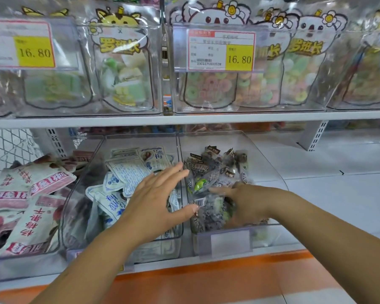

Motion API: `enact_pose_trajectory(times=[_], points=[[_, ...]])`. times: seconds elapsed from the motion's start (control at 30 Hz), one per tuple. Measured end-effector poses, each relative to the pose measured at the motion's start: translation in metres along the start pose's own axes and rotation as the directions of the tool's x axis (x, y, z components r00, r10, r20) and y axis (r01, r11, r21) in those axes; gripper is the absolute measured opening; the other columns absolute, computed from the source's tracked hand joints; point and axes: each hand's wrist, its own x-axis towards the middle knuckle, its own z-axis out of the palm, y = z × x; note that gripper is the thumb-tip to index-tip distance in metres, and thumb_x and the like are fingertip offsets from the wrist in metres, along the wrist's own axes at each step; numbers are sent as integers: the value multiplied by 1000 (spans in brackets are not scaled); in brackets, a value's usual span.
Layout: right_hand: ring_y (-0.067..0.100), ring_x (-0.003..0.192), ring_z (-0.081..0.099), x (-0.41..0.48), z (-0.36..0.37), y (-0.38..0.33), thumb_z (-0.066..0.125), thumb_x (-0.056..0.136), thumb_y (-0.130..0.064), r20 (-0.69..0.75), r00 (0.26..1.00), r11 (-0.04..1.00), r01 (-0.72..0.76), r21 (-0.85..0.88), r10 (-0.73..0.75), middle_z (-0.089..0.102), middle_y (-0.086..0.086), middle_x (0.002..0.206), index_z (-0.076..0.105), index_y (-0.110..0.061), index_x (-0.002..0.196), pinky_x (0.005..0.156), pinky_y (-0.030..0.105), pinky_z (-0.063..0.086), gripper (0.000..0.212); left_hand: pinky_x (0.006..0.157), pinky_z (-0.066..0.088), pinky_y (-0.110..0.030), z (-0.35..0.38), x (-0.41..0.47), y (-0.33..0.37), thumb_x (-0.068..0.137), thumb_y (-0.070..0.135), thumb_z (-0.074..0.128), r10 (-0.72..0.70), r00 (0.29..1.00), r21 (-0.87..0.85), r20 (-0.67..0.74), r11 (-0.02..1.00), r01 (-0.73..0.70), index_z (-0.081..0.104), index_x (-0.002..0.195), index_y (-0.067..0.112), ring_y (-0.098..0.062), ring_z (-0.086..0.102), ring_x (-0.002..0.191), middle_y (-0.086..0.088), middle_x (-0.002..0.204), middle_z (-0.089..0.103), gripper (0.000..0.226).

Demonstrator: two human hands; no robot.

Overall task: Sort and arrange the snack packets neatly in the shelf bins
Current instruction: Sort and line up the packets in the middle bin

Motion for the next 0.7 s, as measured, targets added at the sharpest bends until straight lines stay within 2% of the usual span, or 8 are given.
enact_pose_trajectory(times=[0.03,0.1,0.2,0.3,0.37,0.47,0.6,0.7], points=[[21,108,54,4,2,-1,71,77,-52,-24,1000,999,16,-34,-17,52,-1,122,14,-55,145,90,32,45,88,114,-2,-26,0,0,0,70,89,23,1,1000,2,7,1000,-1,4,145,54,14,-5,133,37,151,-11,85],[14,93,54,7,2,1,70,79,-51,-132,989,992,49,-113,-64,52,-14,91,38,-50,135,75,28,43,64,115,-2,-26,0,0,1,66,91,19,-1,1000,2,11,1000,1,3,144,56,15,-5,133,38,151,-12,87],[14,88,57,11,-5,13,62,86,-51,-382,924,1000,-2,-29,-9,61,-13,89,63,-33,103,70,27,42,25,114,-4,-25,-2,0,3,65,90,21,-8,1000,-14,5,1000,8,7,145,54,16,-7,132,38,151,-10,89],[20,87,56,23,-27,16,62,88,-35,-558,828,996,-20,84,63,60,-4,87,59,-24,87,64,27,37,12,113,-2,-22,-5,-2,6,69,84,33,-9,1000,-42,0,999,9,14,146,52,17,-7,132,39,150,-6,85],[21,85,54,28,-40,15,63,84,-32,-530,847,998,-18,58,46,56,-3,86,53,-24,82,60,27,36,14,113,0,-21,-9,-1,8,72,79,41,-11,1000,-38,14,999,12,17,145,50,16,-4,133,37,150,-4,83],[19,84,57,30,-42,18,67,84,-31,-445,895,995,27,94,17,60,-4,85,60,-22,88,70,29,46,13,117,8,-25,-13,-1,10,74,76,48,-9,1000,-36,15,999,9,21,145,50,11,5,137,35,151,6,81],[13,80,64,4,-24,32,73,83,-17,-369,929,867,191,461,-8,65,-6,77,67,-19,93,74,23,50,12,113,23,-27,-14,1,18,77,68,57,-23,997,-79,-76,997,17,29,141,49,9,20,128,30,145,23,72],[2,75,65,-14,-9,38,70,87,-16,-371,928,786,252,564,-31,73,1,85,71,-15,92,70,13,47,6,109,23,-24,-13,4,28,80,59,63,-48,985,-134,-167,991,26,31,141,45,5,24,127,27,141,25,70]])
